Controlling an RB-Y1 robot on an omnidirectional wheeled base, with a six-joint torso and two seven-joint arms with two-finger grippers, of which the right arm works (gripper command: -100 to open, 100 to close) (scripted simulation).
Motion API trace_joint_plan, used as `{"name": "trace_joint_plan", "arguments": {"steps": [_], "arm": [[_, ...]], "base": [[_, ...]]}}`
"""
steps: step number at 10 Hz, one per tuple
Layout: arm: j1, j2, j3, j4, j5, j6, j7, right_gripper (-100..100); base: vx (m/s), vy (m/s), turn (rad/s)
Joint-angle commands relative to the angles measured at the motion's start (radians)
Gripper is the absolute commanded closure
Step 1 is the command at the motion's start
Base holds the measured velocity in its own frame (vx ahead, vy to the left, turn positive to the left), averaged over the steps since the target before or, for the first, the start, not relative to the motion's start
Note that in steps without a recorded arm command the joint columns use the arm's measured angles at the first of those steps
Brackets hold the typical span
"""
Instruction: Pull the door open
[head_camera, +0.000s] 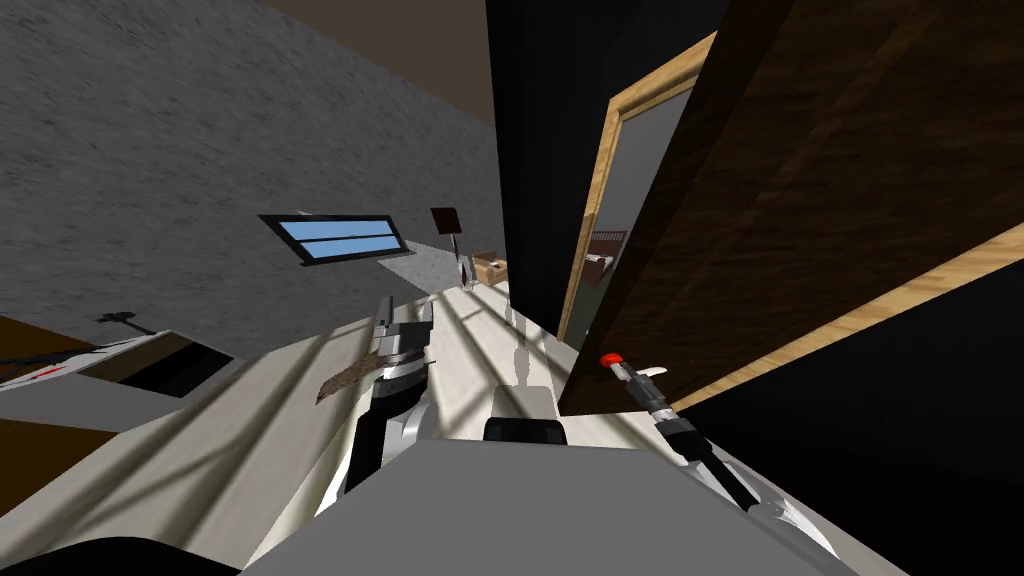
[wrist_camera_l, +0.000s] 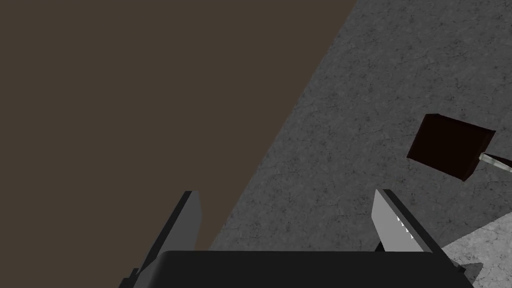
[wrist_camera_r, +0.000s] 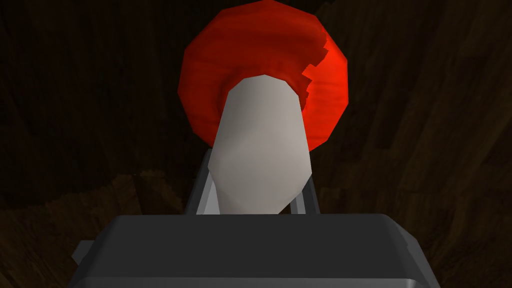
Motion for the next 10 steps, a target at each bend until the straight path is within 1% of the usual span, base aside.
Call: {"name": "trace_joint_plan", "arguments": {"steps": [1,2,3,6,10], "arm": [[0.009,-0.012,0.005,0.002,-0.002,-0.02,-0.005,100],[0.008,-0.004,0.006,-0.004,0.0,-0.01,-0.002,100],[0.01,-0.006,0.012,0.003,0.0,-0.021,-0.007,100],[0.011,-0.013,0.02,0.017,0.0,-0.042,-0.014,100],[0.011,-0.026,0.033,0.039,-0.001,-0.075,-0.026,100]], "base": [[-0.18,-0.095,0.107],[-0.078,-0.029,0.027],[-0.128,-0.03,0.111],[-0.201,-0.072,0.175],[-0.216,-0.097,0.172]]}}
